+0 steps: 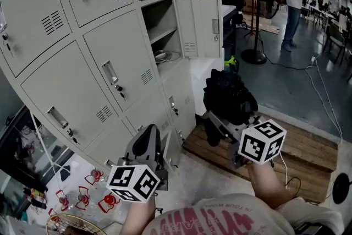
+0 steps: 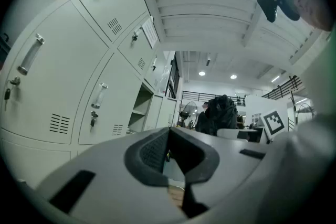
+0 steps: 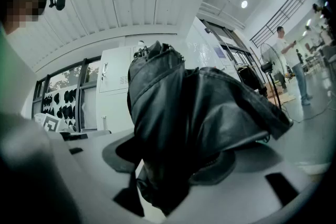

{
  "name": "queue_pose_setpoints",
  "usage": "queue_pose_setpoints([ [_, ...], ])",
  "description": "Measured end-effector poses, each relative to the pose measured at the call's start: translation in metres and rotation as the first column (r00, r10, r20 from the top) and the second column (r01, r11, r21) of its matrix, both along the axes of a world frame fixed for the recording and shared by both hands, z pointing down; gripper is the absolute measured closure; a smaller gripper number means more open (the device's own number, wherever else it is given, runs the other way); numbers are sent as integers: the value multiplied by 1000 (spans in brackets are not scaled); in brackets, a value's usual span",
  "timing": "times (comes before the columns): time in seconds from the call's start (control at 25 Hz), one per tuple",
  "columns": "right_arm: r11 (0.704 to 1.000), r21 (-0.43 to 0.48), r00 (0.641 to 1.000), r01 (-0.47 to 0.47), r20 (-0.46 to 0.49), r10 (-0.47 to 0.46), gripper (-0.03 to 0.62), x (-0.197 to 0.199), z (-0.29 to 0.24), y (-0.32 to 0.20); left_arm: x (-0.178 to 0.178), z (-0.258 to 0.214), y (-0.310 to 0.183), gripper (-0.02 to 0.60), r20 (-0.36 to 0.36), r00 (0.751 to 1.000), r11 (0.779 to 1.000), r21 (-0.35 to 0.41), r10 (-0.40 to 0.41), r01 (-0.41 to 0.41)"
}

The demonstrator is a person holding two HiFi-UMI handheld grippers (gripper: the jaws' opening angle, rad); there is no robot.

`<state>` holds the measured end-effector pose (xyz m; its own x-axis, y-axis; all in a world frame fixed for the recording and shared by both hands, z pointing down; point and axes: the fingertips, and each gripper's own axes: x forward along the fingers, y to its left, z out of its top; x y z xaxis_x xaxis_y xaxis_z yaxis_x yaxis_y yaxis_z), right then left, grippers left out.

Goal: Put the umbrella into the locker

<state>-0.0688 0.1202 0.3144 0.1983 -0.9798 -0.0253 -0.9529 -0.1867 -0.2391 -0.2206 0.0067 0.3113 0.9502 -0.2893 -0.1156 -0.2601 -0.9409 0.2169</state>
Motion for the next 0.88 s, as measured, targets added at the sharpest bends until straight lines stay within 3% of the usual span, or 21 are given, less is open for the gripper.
queue_pose_setpoints([
  [0.28,998,-63,1000,7,10,-7,341,-23,32,3,-16,26,5,578,4,1000,999,-28,23,-23],
  [0.52,995,-95,998,19,60,-13,341,-20,57,-10,-15,49,-10,578,35,999,997,-75,12,-10],
  [0.68,995,-98,997,31,67,-25,339,3,62,-27,8,51,-27,578,37,999,998,-70,5,-2],
  [0.88,990,-131,997,58,62,-50,339,56,70,-54,69,55,-50,578,17,1000,996,-90,4,-3],
])
